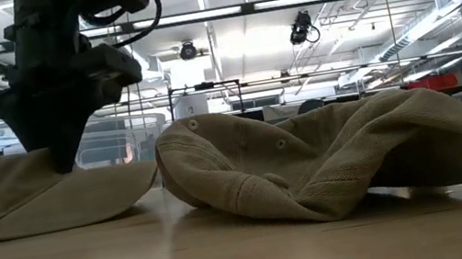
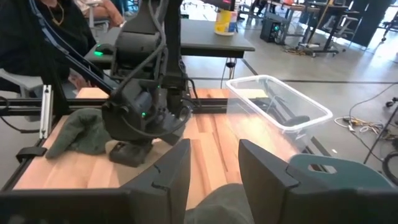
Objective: Pick & Place hat
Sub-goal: Put the bottom left brown cap into the transparent bin
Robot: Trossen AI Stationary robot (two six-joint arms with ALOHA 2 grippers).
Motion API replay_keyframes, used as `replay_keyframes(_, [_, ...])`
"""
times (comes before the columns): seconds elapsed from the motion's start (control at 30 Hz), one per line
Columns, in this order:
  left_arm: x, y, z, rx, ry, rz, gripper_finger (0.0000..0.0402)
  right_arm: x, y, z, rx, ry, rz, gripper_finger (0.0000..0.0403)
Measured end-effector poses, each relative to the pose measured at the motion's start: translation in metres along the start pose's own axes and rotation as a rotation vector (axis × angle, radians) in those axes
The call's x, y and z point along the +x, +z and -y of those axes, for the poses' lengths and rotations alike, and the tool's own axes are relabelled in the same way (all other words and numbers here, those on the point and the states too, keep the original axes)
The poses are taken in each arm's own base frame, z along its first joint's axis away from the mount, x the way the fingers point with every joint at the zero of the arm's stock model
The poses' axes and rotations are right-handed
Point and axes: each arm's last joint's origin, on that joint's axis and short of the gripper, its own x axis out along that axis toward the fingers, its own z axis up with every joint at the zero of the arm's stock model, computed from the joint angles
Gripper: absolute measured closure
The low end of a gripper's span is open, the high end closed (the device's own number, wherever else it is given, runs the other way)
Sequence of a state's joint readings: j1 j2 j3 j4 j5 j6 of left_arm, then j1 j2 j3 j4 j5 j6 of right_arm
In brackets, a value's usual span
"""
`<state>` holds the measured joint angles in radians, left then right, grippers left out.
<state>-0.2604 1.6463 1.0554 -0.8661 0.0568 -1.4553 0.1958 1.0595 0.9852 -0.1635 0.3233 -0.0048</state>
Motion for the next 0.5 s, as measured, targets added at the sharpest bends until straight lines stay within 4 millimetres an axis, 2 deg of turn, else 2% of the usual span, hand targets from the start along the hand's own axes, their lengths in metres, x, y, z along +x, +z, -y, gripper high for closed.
replay_keyframes(0.07, [-0.005, 0.0, 0.003, 0.037, -0.027, 0.001, 0.0384, 0.0, 0.0, 0.001, 0.0, -0.007, -0.004, 0.0262])
replay_keyframes(0.2, [-0.03, 0.0, 0.018, 0.121, -0.118, 0.019, 0.0394, 0.001, -0.001, 0.004, 0.002, -0.016, -0.006, 0.0262])
replay_keyframes(0.37, [-0.079, 0.004, 0.031, 0.184, -0.119, 0.118, 0.0396, 0.001, -0.001, 0.004, 0.0, -0.019, -0.013, 0.0262])
replay_keyframes(0.5, [-0.123, 0.015, 0.023, 0.168, -0.011, 0.193, 0.0397, 0.001, -0.001, 0.004, 0.001, -0.019, -0.012, 0.0262])
